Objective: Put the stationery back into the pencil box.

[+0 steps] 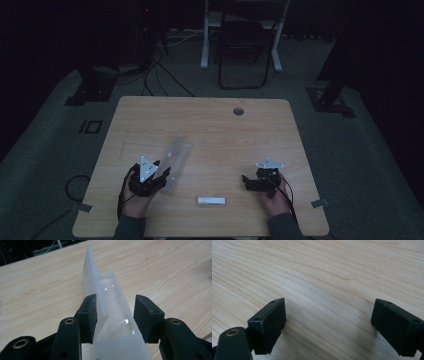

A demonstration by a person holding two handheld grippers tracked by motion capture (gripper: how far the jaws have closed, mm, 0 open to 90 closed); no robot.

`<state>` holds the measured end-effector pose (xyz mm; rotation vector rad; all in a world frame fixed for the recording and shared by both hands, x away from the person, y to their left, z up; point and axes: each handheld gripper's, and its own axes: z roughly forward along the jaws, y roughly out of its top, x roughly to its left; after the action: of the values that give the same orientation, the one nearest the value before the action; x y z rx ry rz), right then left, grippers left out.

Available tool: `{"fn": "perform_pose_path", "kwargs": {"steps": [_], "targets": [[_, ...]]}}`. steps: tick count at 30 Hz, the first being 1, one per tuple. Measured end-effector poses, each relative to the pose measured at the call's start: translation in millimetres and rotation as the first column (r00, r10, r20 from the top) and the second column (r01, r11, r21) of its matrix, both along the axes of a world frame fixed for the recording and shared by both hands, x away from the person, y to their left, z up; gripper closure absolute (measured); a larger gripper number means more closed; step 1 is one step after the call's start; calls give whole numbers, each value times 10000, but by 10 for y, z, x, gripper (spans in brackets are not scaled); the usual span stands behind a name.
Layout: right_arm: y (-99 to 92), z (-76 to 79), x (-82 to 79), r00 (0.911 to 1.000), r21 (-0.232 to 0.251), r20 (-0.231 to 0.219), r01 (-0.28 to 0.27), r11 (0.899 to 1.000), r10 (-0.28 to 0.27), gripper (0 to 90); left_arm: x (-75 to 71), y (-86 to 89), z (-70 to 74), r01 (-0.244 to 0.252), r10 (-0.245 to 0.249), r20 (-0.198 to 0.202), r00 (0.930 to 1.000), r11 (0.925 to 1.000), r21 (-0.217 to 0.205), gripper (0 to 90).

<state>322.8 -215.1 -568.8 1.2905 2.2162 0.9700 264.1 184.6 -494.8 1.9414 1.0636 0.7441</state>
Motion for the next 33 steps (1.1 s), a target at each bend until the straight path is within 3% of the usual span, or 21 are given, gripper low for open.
{"fn": "perform_pose_path", "kwargs": {"steps": [11,18,19,22,24,26,27,28,29,30,31,33], "targets": [[0,0,0,10000,0,-1,1,10000,-1,124,-99,-147,78,838,-838,708,9940,9965,24,509],[0,0,0,10000,-1,1,2,10000,-2,124,-119,-294,43,1645,-1645,449,9854,9864,34,509],[0,0,0,10000,1,1,2,10000,-2,124,-128,-362,28,2093,-2089,399,9771,9778,-53,509],[0,0,0,10000,0,-1,2,10000,-2,124,-129,-410,11,2340,-2337,319,9718,9722,-48,509],[0,0,0,10000,1,0,3,10000,-3,124,-134,-494,-26,2730,-2729,139,9619,9620,-22,509],[0,0,0,10000,2,0,2,10000,-2,124,-136,-510,-33,2813,-2812,96,9596,9596,-16,509],[0,0,0,10000,1,-1,2,10000,-2,124,-139,-555,-52,3040,-3040,13,9527,9527,-27,509],[0,0,0,10000,1,-1,2,10000,-2,124,-139,-555,-52,3040,-3040,13,9527,9527,-27,509],[0,0,0,10000,1,-1,3,10000,-3,124,-135,-587,-70,3242,-3243,-103,9459,9460,-45,508],[0,0,0,10000,1,-1,3,10000,-3,124,-135,-587,-70,3242,-3243,-103,9459,9460,-45,508],[0,0,0,10000,3,-1,4,10000,-4,124,-135,-620,-91,3388,-3389,-173,9407,9408,-99,508],[0,0,0,10000,1,-1,4,10000,-4,124,-135,-648,-108,3485,-3485,-225,9370,9373,-60,507]]}}
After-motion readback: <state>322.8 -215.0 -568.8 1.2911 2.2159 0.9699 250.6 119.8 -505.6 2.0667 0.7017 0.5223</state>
